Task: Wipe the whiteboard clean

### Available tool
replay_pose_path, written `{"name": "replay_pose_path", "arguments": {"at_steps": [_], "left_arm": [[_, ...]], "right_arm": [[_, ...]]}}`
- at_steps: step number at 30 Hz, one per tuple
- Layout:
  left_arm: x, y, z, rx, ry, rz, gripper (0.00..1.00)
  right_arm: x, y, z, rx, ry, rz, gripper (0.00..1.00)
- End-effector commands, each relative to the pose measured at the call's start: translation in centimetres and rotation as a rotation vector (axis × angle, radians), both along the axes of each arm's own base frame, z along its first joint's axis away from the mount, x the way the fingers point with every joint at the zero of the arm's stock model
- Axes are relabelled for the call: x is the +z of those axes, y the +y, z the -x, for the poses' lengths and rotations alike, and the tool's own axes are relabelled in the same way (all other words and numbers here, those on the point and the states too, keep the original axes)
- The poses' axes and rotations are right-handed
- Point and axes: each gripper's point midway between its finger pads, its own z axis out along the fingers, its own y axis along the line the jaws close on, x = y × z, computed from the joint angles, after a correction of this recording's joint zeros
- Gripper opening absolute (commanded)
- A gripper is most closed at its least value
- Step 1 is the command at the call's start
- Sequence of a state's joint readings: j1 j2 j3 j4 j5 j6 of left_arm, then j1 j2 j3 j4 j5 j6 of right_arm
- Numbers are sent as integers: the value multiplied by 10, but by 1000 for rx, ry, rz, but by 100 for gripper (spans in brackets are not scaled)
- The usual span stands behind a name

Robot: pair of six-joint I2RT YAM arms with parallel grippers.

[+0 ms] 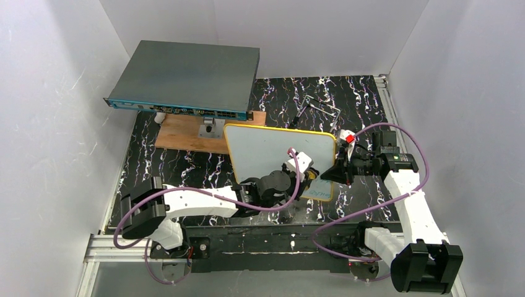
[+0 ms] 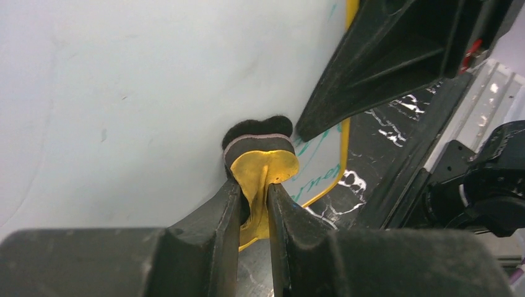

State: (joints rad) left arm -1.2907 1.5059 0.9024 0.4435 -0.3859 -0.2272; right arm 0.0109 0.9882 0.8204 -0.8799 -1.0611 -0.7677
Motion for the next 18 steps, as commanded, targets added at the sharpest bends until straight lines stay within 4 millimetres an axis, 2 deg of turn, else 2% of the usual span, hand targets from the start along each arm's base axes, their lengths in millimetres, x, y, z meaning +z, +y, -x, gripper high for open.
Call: {"name": "replay_pose_path", "arguments": {"at_steps": [1,7,11,15,18], "left_arm": [[32,33,-19,108,-61,55,0],[75,80,-36,186,-49,235,0],[88,98,-44,213,-41,280,0],[88,85,-42,169,-23,242,0],[80,61,-36,86,16,224,0]], "right_arm": [[-17,-4,17,11,66,76,1],[-17,-4,17,11,67,75,1],[-16,-4,17,11,66,75,1],[-16,-4,16,10,65,75,1],[-16,-5,16,10,63,76,1]]}}
